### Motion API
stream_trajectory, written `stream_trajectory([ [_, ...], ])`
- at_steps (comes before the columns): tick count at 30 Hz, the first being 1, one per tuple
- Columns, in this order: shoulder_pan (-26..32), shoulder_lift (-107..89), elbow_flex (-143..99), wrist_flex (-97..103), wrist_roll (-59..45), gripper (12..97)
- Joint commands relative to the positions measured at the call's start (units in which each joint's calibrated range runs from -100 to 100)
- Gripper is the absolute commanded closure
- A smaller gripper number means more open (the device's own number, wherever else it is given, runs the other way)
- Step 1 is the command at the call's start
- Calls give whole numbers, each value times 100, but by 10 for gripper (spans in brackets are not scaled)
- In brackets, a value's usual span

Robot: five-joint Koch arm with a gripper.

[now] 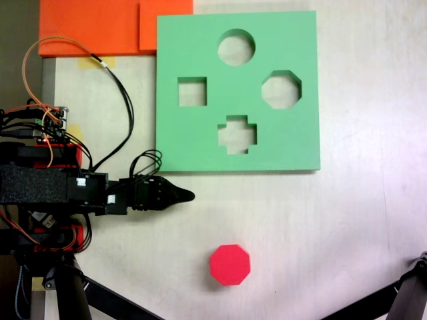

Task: Put the octagonal pillar block into the corresponding hole

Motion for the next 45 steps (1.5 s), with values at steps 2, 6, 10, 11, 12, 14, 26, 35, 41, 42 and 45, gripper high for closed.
stream_trajectory([
  [2, 0, -41, -108, -502, -15, 596],
  [6, 0, -41, -108, -502, -15, 596],
  [10, 0, -41, -108, -502, -15, 596],
  [11, 0, -41, -108, -502, -15, 596],
  [12, 0, -41, -108, -502, -15, 596],
  [14, 0, -41, -108, -502, -15, 596],
  [26, 34, -41, -108, -502, -20, 597],
  [35, -103, -41, -108, -357, 254, 603],
  [41, -635, -41, -108, -223, 2159, 623],
  [42, -796, -41, -108, -280, 2281, 638],
  [45, -1118, -41, 670, -1012, 2589, 658],
])
